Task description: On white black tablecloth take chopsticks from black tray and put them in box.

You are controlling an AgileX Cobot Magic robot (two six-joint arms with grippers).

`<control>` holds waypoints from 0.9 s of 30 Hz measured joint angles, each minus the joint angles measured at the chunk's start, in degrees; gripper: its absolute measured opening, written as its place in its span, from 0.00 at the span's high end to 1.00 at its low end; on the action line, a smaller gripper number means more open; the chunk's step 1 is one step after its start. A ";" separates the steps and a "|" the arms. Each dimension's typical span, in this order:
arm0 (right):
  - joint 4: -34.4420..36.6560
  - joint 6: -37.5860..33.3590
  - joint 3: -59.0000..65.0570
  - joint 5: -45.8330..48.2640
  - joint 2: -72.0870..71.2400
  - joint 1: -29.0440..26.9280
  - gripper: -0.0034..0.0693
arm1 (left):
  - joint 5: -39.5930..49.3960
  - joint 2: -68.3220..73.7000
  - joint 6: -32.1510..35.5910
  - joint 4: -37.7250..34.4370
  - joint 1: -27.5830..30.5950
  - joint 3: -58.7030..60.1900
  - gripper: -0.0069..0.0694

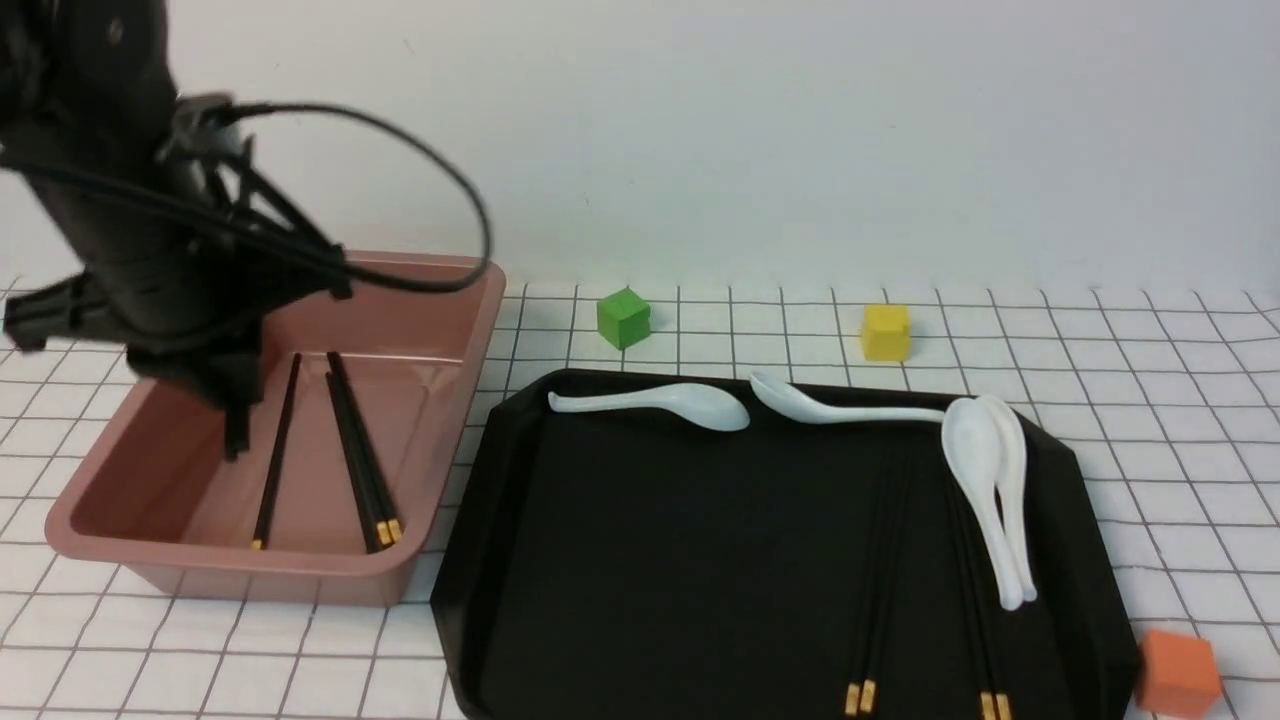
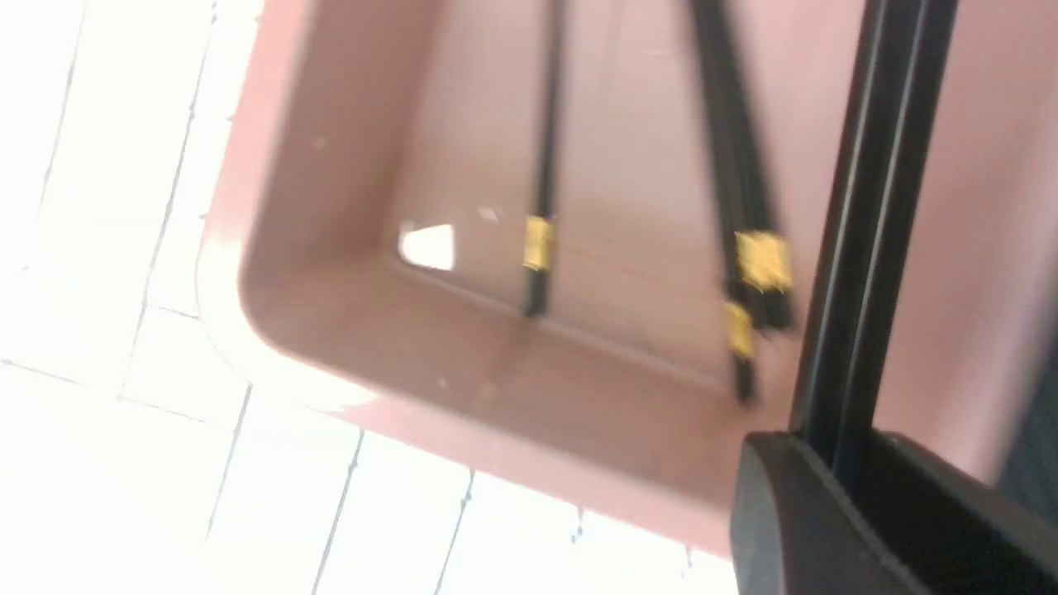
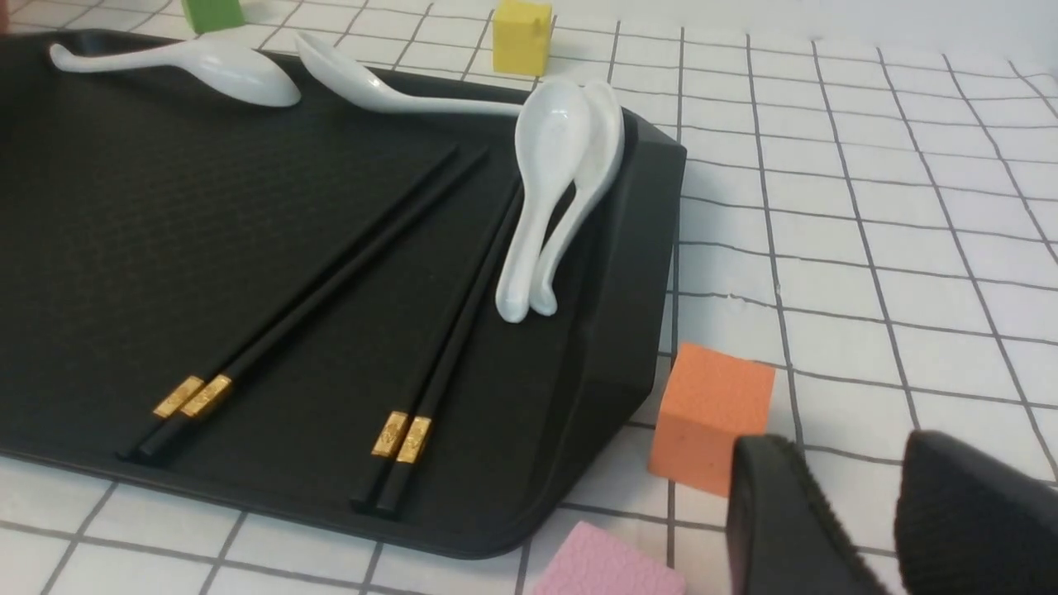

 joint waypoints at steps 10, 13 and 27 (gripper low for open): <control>0.00 0.00 0.00 0.00 0.00 0.00 0.62 | -15.23 9.38 -3.06 -0.91 2.75 5.52 0.63; 0.00 0.00 0.00 0.00 0.00 0.00 0.62 | -14.07 9.68 -0.75 -1.11 2.75 5.58 0.56; 0.00 0.00 0.00 0.00 0.00 0.00 0.62 | -14.49 -27.88 17.09 -10.86 2.75 24.88 0.93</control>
